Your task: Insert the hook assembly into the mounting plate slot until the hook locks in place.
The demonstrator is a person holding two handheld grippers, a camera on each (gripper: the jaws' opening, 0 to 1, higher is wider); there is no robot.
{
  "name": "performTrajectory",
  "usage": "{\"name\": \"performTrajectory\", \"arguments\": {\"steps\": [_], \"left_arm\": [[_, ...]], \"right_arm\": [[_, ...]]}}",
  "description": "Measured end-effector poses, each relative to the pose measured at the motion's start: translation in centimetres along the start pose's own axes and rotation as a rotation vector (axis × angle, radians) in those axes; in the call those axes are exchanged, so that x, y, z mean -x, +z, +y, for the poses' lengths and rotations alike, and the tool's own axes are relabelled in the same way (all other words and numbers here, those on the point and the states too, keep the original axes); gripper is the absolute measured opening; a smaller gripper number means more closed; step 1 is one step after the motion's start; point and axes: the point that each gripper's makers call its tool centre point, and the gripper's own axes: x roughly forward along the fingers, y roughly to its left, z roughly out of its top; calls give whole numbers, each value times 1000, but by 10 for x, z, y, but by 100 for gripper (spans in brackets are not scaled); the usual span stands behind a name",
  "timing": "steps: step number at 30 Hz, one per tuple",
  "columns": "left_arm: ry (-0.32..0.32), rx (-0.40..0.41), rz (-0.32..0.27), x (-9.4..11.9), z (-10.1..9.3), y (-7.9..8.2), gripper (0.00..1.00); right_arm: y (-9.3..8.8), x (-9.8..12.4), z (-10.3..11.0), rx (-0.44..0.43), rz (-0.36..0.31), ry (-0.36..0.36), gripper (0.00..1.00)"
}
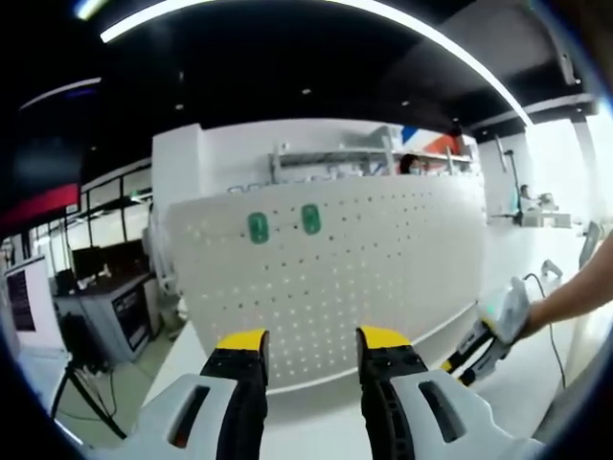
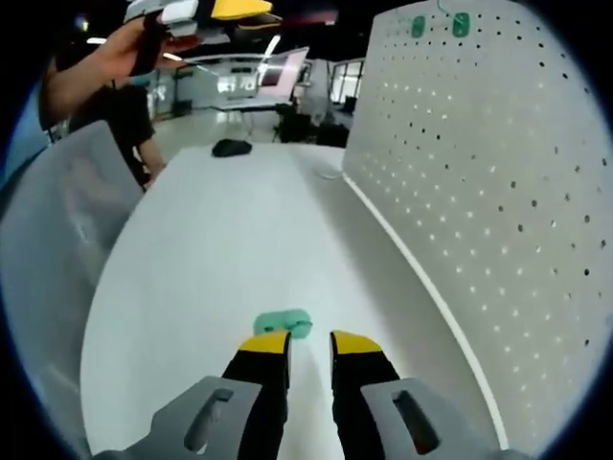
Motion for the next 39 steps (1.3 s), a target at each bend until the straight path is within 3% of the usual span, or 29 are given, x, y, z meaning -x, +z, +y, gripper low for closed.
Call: {"name": "performTrajectory", "arguments": {"steps": [5,22,39], "left_arm": [[-2,-1,2,0,0,0,38],[-6,1,7,0,-1,-2,37],[-16,-2,11,2,-3,-2,36]], "right_arm": [[-5,-2,-5,18,28,-28,14],[5,-6,3,15,2,-1,15],[2,-13,-3,-6,13,-30,15]]}}
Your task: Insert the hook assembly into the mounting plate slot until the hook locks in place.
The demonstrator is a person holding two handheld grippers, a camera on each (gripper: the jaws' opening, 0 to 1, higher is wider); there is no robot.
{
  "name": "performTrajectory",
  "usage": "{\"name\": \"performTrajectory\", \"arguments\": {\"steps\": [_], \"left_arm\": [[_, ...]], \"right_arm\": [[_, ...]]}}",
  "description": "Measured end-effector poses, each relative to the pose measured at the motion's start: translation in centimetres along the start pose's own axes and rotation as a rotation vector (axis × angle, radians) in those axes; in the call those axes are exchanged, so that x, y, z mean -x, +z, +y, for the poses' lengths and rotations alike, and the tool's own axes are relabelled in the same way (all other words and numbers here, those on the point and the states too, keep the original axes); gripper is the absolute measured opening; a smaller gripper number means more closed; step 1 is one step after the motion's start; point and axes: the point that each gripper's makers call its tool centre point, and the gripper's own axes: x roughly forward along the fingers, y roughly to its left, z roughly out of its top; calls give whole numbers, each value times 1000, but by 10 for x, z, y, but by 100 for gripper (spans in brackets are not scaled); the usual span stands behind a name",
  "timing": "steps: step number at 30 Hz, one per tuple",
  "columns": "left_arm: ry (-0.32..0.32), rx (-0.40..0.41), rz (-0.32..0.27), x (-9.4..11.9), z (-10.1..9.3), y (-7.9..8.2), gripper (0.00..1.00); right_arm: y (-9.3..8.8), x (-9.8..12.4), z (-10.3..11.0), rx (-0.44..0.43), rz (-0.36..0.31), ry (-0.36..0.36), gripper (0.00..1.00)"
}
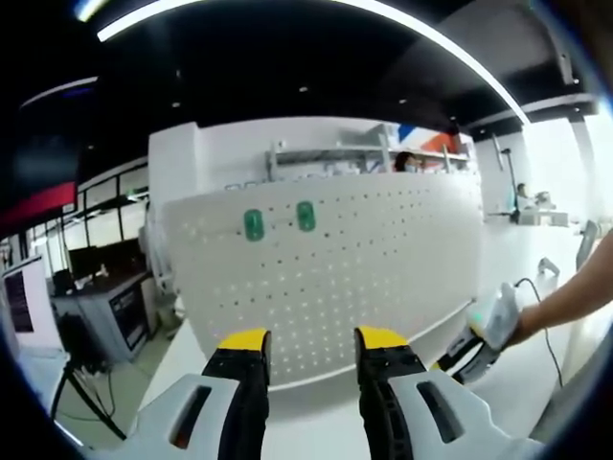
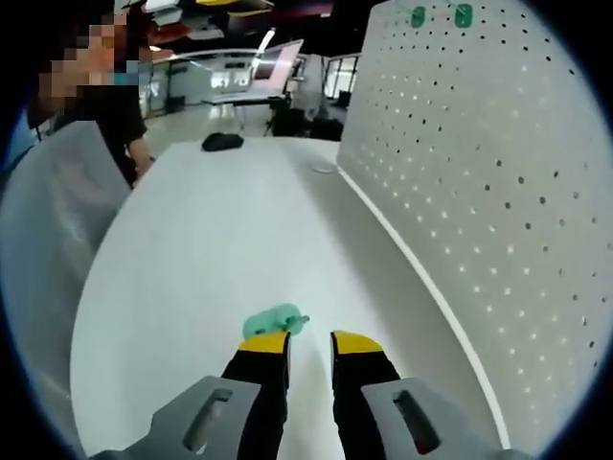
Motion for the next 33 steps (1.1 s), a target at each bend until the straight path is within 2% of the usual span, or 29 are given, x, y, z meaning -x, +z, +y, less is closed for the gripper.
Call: {"name": "performTrajectory", "arguments": {"steps": [6,12,21,33], "left_arm": [[3,-1,4,1,2,-1,36],[4,0,6,1,2,-2,36],[1,4,3,0,2,-1,36],[4,5,3,1,4,-1,36]], "right_arm": [[-3,-6,-2,-24,-5,-4,15],[-8,-13,5,28,32,10,16],[-14,-12,7,31,49,12,16],[-9,-14,14,26,42,26,17]]}}
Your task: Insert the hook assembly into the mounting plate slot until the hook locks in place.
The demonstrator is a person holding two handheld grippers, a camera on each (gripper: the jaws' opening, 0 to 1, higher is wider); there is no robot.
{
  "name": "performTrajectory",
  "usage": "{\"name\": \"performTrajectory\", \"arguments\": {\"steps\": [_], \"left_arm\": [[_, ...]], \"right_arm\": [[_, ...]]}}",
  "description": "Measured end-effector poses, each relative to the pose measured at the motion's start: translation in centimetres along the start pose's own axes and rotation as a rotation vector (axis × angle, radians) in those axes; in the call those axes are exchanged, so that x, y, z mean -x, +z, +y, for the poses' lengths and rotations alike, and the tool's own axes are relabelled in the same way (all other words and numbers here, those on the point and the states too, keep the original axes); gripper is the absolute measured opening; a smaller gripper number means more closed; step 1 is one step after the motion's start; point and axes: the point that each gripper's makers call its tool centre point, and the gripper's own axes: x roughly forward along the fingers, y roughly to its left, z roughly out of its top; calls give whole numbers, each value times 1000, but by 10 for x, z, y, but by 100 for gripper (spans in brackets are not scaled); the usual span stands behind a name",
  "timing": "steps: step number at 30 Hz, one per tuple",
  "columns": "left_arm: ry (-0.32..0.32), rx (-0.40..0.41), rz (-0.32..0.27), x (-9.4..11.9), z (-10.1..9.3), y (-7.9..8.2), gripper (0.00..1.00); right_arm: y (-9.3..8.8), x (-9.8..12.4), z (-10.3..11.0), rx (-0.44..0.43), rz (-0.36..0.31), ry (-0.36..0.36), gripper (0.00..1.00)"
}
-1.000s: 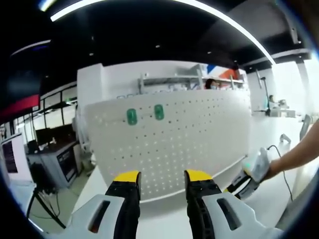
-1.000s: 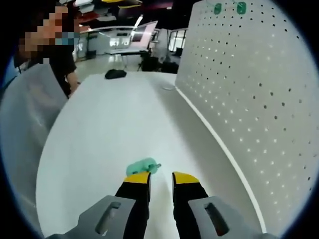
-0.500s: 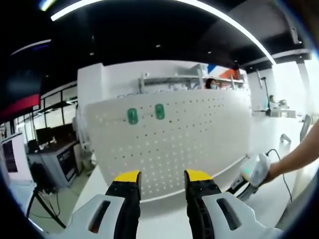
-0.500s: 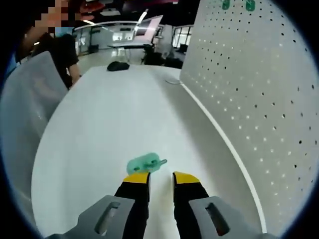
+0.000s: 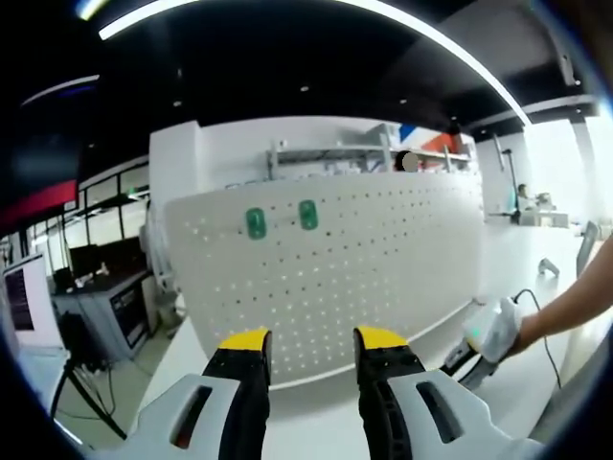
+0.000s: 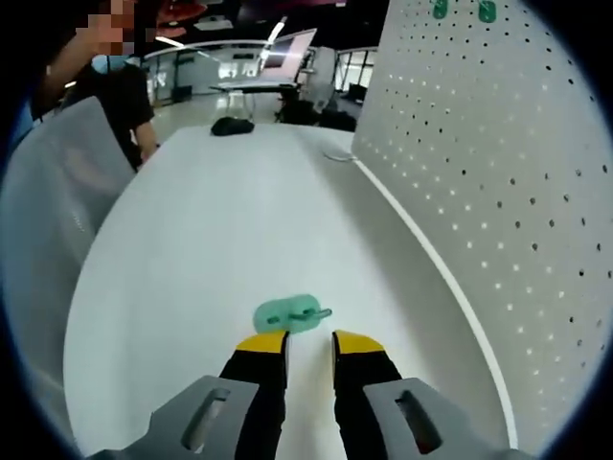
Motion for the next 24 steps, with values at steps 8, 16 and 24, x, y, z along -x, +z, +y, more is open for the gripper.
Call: {"name": "performTrajectory", "arguments": {"steps": [8,16,24], "left_arm": [[-8,1,-2,0,-3,0,35],[-2,1,0,2,0,-1,35],[-10,-1,6,1,-3,-3,35]], "right_arm": [[5,-2,6,17,-4,10,20],[11,-8,7,15,-15,10,21],[12,-9,6,19,-17,23,22]]}}
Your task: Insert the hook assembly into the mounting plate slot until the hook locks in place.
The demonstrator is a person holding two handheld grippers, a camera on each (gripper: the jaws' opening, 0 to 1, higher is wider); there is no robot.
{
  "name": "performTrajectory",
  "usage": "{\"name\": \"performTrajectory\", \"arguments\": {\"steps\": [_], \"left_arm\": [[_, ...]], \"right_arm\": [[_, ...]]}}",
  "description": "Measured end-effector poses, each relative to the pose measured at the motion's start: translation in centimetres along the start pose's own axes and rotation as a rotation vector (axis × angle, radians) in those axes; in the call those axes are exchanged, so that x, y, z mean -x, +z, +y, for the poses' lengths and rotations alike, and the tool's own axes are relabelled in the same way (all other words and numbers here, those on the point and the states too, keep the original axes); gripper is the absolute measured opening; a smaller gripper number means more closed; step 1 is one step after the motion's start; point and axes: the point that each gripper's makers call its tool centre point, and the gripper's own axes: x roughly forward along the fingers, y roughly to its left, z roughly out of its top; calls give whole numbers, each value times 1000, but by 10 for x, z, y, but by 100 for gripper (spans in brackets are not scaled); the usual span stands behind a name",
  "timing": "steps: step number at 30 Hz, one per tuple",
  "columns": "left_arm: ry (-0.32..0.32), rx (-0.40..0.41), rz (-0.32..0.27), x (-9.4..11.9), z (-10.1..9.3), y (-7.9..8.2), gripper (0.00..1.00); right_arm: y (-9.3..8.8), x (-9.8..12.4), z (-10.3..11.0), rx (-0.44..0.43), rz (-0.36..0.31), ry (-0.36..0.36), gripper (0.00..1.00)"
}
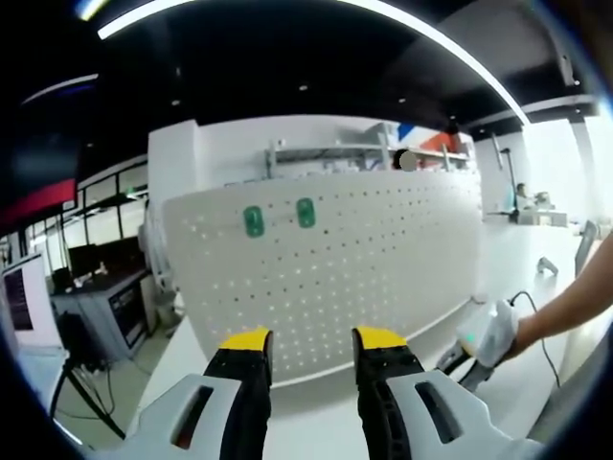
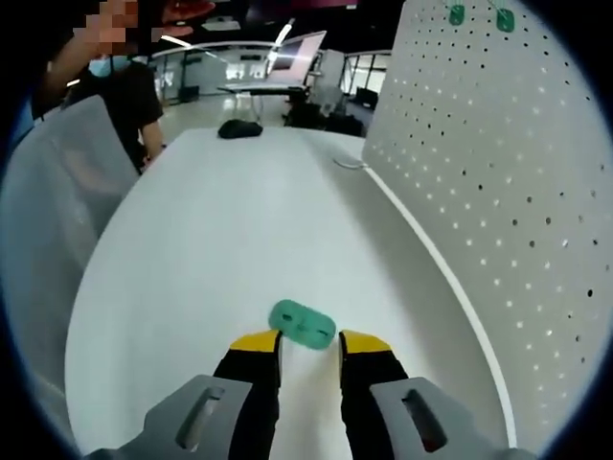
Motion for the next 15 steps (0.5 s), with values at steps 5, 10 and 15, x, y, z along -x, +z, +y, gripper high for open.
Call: {"name": "performTrajectory", "arguments": {"steps": [5,10,15], "left_arm": [[-4,-1,3,0,-1,-1,34],[-4,-4,2,1,-1,1,34],[-6,-10,8,2,-2,-1,34]], "right_arm": [[1,-3,-1,0,-1,4,22],[5,-6,1,-3,-7,8,22],[5,-6,1,-13,-11,13,23]]}}
